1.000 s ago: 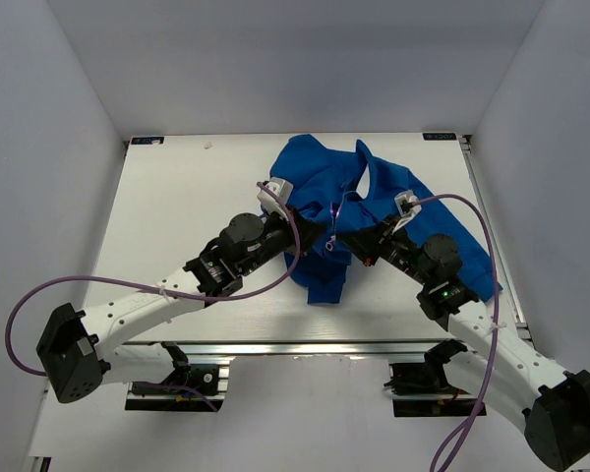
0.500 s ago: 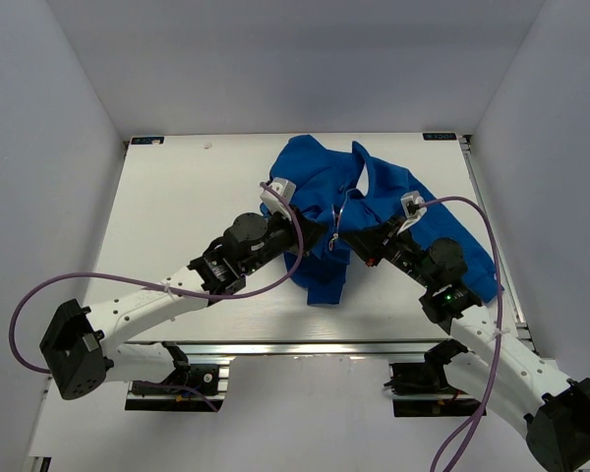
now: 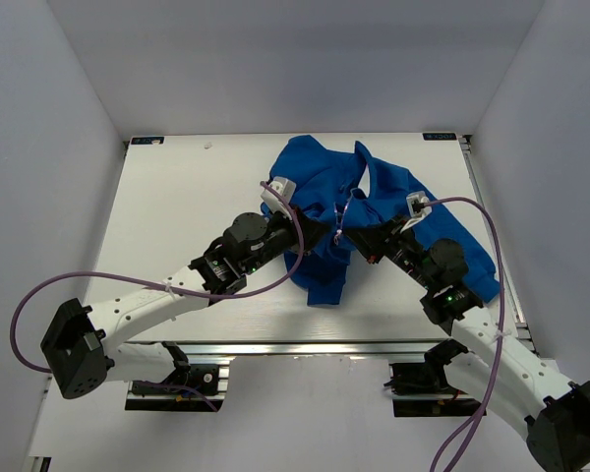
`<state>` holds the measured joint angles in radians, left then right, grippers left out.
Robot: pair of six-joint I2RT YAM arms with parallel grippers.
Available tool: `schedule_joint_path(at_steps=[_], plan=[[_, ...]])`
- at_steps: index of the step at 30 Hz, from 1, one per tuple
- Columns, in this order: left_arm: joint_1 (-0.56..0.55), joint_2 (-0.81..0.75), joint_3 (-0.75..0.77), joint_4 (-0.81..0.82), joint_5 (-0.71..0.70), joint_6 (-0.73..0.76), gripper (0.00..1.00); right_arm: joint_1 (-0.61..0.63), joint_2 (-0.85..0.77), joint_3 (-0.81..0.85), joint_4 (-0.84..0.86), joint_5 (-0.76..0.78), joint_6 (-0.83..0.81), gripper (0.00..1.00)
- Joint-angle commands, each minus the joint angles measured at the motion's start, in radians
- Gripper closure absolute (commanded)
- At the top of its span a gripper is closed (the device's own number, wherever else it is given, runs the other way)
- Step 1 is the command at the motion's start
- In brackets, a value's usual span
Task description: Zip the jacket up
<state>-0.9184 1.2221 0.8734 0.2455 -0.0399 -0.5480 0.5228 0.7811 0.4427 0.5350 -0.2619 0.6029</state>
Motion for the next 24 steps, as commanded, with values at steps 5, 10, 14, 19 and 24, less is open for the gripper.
schedule_joint_path(at_steps=[5, 10, 14, 19, 24], plan=[[-0.002, -0.026, 0.012, 0.058, 0.025, -0.004, 1.0, -0.003, -0.028, 0.007, 0.005, 0.01, -0.006, 1.0], [-0.002, -0.004, 0.027, 0.052, 0.035, 0.003, 1.0, -0.003, -0.037, 0.004, 0.022, 0.004, -0.002, 1.0], [-0.002, 0.008, 0.027, 0.054, 0.035, 0.002, 1.0, -0.003, -0.045, 0.011, 0.013, -0.003, -0.003, 1.0], [-0.002, 0.011, 0.027, 0.054, 0.038, 0.003, 1.0, -0.003, -0.046, 0.016, 0.011, -0.002, -0.003, 1.0], [-0.002, 0.016, 0.027, 0.058, 0.087, 0.008, 1.0, -0.001, -0.043, 0.024, 0.019, -0.002, 0.006, 1.0]])
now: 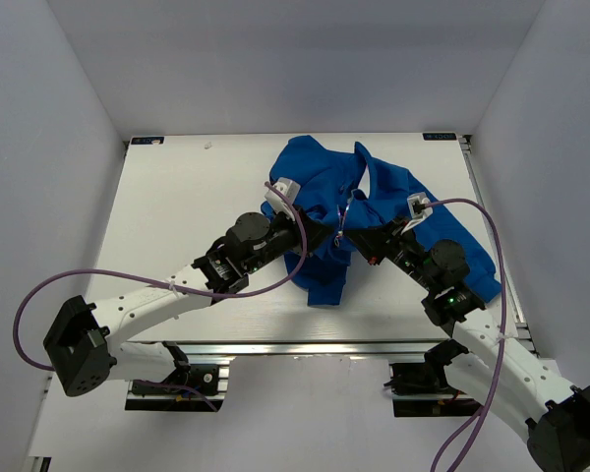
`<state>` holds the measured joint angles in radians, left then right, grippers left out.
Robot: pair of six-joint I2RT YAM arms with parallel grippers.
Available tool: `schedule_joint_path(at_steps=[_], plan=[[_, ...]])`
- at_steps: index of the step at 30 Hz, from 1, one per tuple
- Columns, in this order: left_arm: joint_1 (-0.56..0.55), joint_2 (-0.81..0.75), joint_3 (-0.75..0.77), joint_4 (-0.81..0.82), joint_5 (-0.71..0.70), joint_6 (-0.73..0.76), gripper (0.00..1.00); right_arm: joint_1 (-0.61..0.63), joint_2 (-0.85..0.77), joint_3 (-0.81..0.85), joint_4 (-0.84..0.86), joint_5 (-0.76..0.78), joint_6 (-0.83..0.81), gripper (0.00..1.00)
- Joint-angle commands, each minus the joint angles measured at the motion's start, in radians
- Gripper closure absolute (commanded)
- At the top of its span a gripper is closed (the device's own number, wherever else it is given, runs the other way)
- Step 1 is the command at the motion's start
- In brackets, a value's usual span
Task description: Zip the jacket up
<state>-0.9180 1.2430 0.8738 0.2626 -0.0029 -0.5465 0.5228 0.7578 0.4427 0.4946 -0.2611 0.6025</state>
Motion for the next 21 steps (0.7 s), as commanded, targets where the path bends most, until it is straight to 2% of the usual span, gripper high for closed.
schedule_joint_path(at_steps=[1, 21], plan=[[-0.002, -0.004, 0.025, 0.044, 0.053, 0.005, 1.0, -0.001, -0.017, 0.025, 0.058, -0.001, 0.005, 1.0], [-0.004, -0.034, -0.002, 0.064, 0.122, -0.052, 1.0, -0.003, -0.09, -0.009, 0.075, 0.045, 0.033, 1.0]])
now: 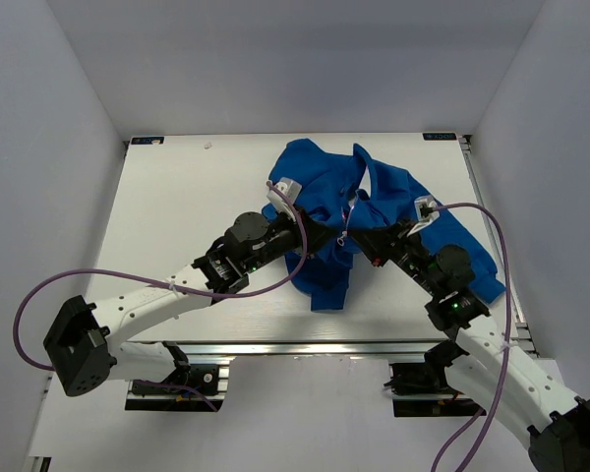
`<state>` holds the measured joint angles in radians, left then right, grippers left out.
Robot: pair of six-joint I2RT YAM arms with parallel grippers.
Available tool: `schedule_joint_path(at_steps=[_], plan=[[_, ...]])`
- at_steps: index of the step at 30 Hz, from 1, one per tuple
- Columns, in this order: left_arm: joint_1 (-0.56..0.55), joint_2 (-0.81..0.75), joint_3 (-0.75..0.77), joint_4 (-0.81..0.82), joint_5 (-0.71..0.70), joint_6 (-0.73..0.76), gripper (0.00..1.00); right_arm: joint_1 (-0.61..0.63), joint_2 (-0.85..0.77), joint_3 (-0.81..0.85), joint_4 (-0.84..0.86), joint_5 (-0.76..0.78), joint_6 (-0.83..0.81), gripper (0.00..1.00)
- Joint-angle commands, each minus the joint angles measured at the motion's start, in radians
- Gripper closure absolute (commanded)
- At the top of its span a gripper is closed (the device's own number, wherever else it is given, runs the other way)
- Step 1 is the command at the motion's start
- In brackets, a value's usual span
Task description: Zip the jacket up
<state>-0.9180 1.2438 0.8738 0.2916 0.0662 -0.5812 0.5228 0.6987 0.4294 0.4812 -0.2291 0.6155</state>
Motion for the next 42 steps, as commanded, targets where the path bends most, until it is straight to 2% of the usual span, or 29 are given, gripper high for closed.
schedule_joint_path(at_steps=[1, 13, 19, 26, 31, 34, 38, 42], plan=[[-0.002, -0.038, -0.006, 0.035, 0.057, -0.019, 1.0, -0.003, -0.034, 0.003, 0.091, 0.013, 0.024, 1.0], [0.001, -0.05, -0.03, 0.096, 0.178, -0.017, 1.0, -0.003, -0.088, -0.011, 0.057, -0.007, 0.027, 1.0], [0.024, -0.04, -0.03, 0.093, 0.219, -0.023, 1.0, -0.003, -0.079, -0.009, 0.092, -0.01, 0.017, 1.0], [0.125, -0.015, -0.059, 0.15, 0.309, -0.112, 1.0, -0.006, -0.028, 0.015, 0.129, -0.035, 0.003, 1.0], [0.188, 0.014, -0.091, 0.277, 0.395, -0.157, 1.0, -0.01, 0.034, 0.048, 0.142, -0.064, 0.012, 1.0], [0.209, 0.031, -0.087, 0.322, 0.443, -0.148, 1.0, -0.012, 0.08, 0.066, 0.171, -0.069, 0.021, 1.0], [0.214, 0.051, -0.055, 0.267, 0.423, -0.086, 1.0, -0.012, 0.111, 0.095, 0.191, -0.096, 0.015, 1.0], [0.226, 0.063, -0.045, 0.284, 0.422, -0.078, 1.0, -0.014, 0.142, 0.118, 0.191, -0.104, 0.003, 1.0]])
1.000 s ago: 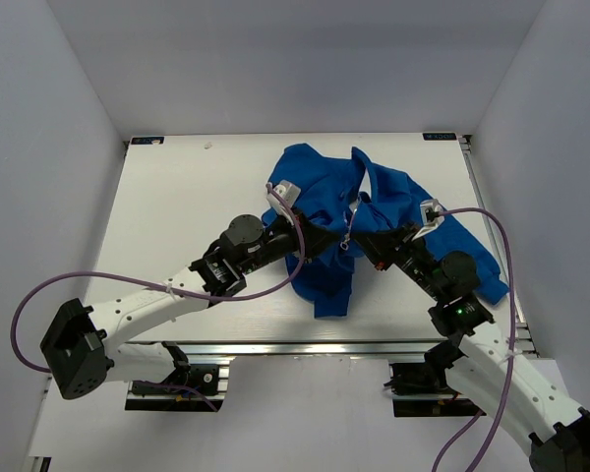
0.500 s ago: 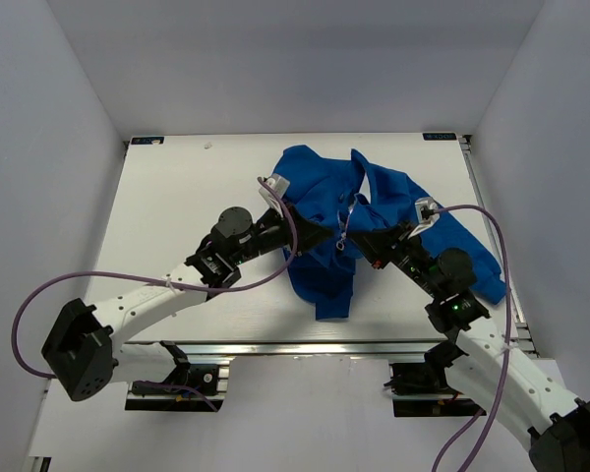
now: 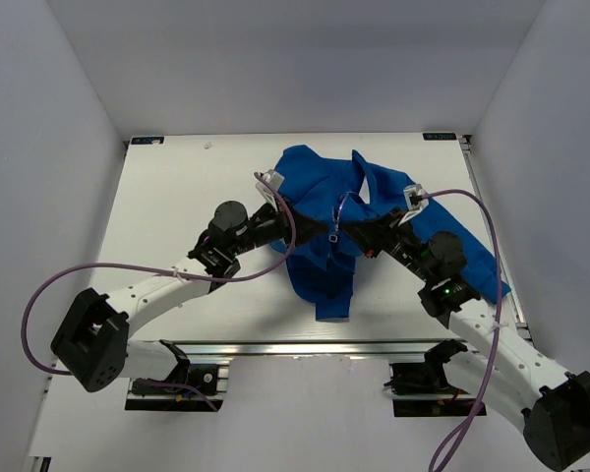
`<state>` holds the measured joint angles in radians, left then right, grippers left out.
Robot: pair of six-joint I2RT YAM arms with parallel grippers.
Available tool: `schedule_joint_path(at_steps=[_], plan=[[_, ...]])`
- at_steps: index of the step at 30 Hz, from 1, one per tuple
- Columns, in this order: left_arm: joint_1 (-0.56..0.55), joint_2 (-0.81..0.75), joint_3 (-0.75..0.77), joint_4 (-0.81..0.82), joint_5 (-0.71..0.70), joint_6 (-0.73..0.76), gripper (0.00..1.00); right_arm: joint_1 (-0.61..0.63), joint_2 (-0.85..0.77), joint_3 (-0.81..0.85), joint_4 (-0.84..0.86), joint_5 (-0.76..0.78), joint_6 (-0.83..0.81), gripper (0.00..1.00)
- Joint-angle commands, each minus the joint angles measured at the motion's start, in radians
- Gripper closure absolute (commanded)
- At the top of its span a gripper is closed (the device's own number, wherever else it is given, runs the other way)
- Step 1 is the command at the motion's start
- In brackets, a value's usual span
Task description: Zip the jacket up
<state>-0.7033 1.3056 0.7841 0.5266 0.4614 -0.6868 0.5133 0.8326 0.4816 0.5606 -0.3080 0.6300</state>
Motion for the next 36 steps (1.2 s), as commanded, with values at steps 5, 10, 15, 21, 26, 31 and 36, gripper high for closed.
schedule_joint_path(at_steps=[5, 10, 15, 21, 26, 31, 36], plan=[[0.037, -0.002, 0.044, 0.059, 0.013, 0.03, 1.0, -0.013, 0.045, 0.097, 0.127, -0.034, -0.027, 1.0], [0.068, -0.022, 0.047, 0.061, -0.009, 0.033, 1.0, -0.019, 0.06, 0.117, 0.113, -0.043, -0.042, 1.0], [0.079, -0.032, 0.058, 0.072, -0.041, 0.067, 1.0, -0.025, 0.082, 0.141, 0.124, -0.086, -0.035, 1.0], [0.08, -0.019, 0.07, 0.092, -0.018, 0.067, 1.0, -0.03, 0.114, 0.155, 0.127, -0.118, -0.029, 1.0], [0.08, -0.016, 0.072, 0.087, -0.006, 0.067, 1.0, -0.03, 0.131, 0.16, 0.14, -0.125, -0.024, 1.0], [0.08, -0.025, 0.053, 0.101, -0.006, 0.059, 1.0, -0.03, 0.138, 0.158, 0.168, -0.118, -0.012, 1.0], [0.08, -0.026, 0.049, 0.108, -0.004, 0.056, 1.0, -0.033, 0.152, 0.169, 0.182, -0.129, -0.004, 1.0]])
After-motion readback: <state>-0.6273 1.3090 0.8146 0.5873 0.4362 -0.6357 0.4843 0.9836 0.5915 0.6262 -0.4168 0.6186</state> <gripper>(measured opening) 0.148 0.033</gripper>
